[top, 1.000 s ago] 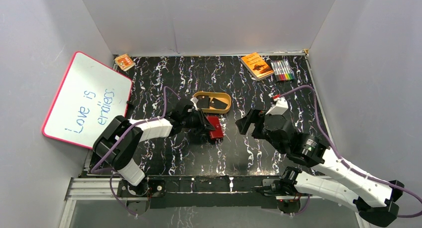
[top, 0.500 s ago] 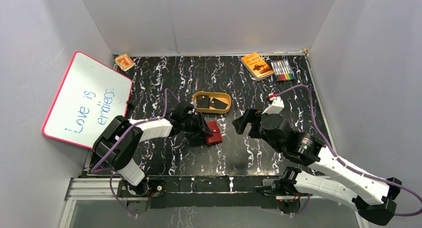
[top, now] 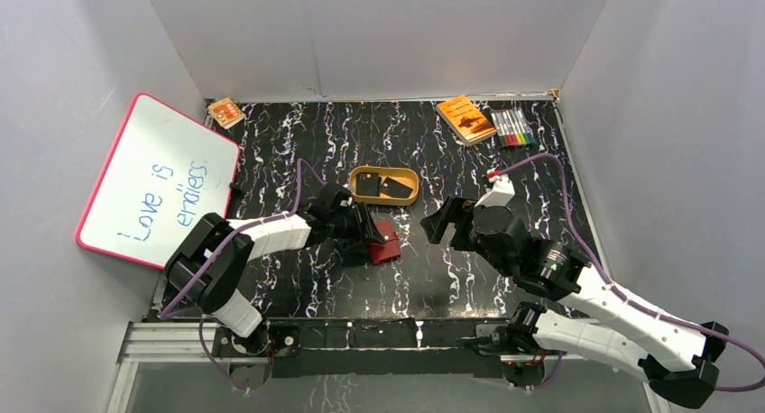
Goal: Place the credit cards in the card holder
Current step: Place the card holder at the center of the board.
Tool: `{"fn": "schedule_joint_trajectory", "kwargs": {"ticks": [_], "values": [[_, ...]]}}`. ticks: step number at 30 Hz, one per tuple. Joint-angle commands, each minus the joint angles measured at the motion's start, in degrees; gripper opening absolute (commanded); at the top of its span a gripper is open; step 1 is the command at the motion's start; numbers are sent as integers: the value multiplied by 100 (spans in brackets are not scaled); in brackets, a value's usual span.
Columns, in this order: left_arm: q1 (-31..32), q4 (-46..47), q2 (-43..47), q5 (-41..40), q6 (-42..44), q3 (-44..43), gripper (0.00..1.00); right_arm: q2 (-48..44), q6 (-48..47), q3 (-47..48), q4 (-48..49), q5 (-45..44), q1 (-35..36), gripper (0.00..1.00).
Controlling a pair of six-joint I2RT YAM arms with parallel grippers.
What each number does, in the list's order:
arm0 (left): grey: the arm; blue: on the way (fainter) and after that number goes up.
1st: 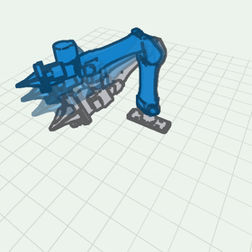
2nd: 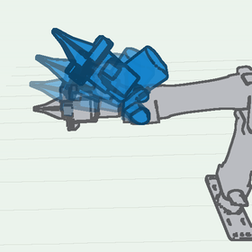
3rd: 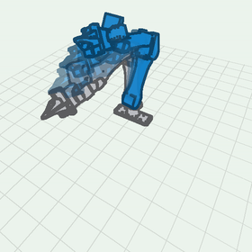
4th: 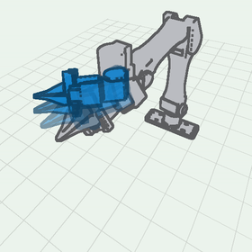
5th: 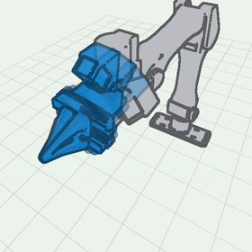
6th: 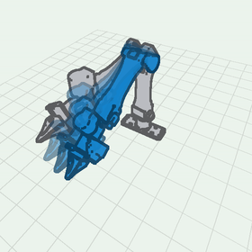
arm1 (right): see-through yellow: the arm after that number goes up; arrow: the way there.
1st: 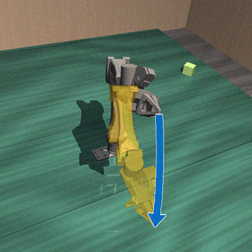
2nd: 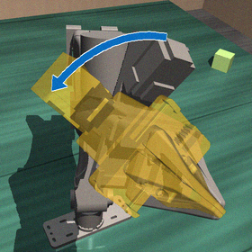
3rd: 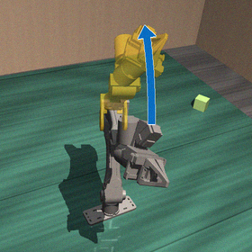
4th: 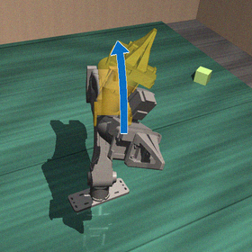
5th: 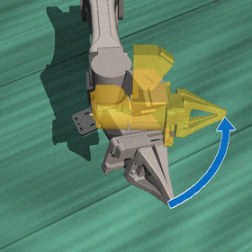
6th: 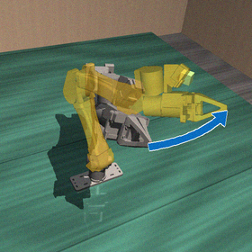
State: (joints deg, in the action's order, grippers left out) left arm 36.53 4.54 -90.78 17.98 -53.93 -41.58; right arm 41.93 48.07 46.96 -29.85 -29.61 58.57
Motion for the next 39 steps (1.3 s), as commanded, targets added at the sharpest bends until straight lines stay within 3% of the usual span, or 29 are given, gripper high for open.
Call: {"fn": "schedule_joint_trajectory", "kwargs": {"ticks": [1, 13, 16, 19, 21, 39], "values": [[-16, -402, 197, -254, 164, -109, 56, -102, 56, 42, 207, -44, 3, 99], [-19, -605, 393, -507, 240, 139, 60, -63, 31, -9, 268, -19, 5, 99], [-16, -702, 502, -614, 269, 165, 67, -47, 27, -5, 286, -10, 6, 99], [-16, -811, 682, -765, 290, 169, 82, -43, 57, 34, 293, 1, 1, 99], [-19, -909, 771, -852, 340, 158, 85, -48, 55, 58, 308, -5, 5, 99], [-14, -1213, 1374, -991, 361, 238, 88, 44, 4, 135, 269, 51, -1, 99]]}}
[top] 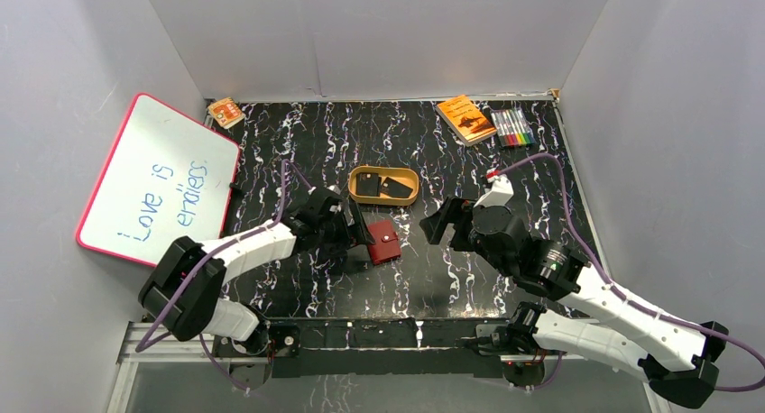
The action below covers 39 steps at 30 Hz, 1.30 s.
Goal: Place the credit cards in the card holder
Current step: Place the card holder at the center of the board, then adjust the card holder at the center of the board.
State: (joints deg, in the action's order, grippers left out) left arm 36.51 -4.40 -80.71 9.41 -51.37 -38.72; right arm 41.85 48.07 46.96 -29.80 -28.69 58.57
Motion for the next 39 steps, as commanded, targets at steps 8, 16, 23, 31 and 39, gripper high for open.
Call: {"fn": "schedule_joint_trajectory", "kwargs": {"ticks": [8, 16, 23, 31, 39], "values": [[-17, -1472, 933, -795, 744, -615, 88, 488, -489, 706, 141, 94, 1, 99], [-13, -2352, 1432, -1662, 465, -795, 89, 1072, -338, 1109, -140, -275, 2, 99], [-13, -2025, 1628, -1395, 206, -409, 90, 1147, -132, 1017, -93, -488, 0, 99], [10, -1021, 812, 51, 483, -541, 86, 1431, -298, 972, -420, -36, 3, 99], [175, -479, -171, 335, 484, -656, 85, 1261, -152, 813, -357, 38, 3, 99]]}}
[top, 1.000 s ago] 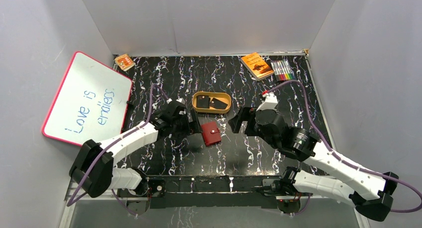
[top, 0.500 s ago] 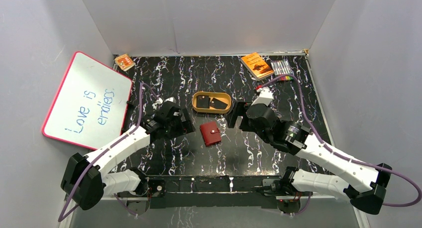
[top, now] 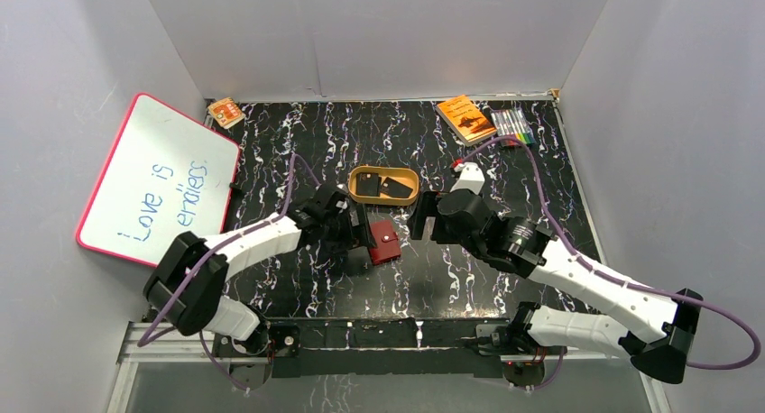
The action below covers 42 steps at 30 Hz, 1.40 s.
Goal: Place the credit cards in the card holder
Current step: Adjust the card holder at the center of the board.
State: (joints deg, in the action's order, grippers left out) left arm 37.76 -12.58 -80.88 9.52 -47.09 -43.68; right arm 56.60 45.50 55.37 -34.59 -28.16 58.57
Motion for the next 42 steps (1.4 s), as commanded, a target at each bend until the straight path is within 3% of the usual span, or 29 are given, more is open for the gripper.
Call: {"fn": "schedule_joint_trajectory", "kwargs": {"ticks": [1, 14, 27, 32, 36, 42], "values": [[53, 411, -263, 338, 71, -146, 85, -246, 107, -51, 135, -24, 0, 99], [67, 1097, -1074, 949, 64, -285, 81, -351, 122, -148, 231, -47, -1, 99], [65, 1826, -946, 1251, 217, -196, 82, -477, 109, -220, 189, -49, 4, 99], [67, 1688, -1129, 1276, 334, -423, 82, -483, 114, -207, 160, -16, 6, 99], [65, 1138, -755, 718, 434, -526, 82, -512, 111, -102, 19, -49, 4, 99], [49, -304, 965, -818, 693, -852, 85, -480, -156, 285, -310, -496, 5, 99]]}}
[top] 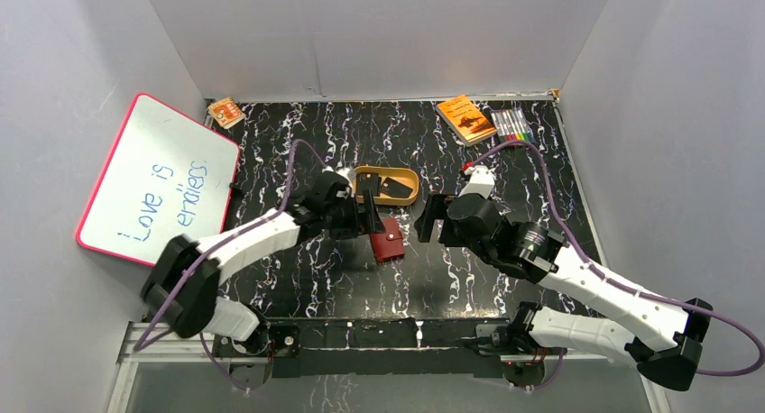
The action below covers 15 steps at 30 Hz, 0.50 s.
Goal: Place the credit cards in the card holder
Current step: Adjust the card holder at the center of the board, then reset both arms
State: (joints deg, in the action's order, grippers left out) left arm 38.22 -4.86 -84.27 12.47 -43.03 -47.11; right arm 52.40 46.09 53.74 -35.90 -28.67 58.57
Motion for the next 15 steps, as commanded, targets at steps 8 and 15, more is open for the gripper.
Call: {"fn": "schedule_joint_trajectory", "kwargs": {"ticks": [8, 15], "values": [[1, -3823, 2037, -3714, 573, -2633, 93, 427, -1079, 1287, -18, -1282, 5, 99], [3, -4041, 2278, -3955, 1519, -4524, 93, 1047, -3192, 2936, 1109, -1893, 5, 99]]}}
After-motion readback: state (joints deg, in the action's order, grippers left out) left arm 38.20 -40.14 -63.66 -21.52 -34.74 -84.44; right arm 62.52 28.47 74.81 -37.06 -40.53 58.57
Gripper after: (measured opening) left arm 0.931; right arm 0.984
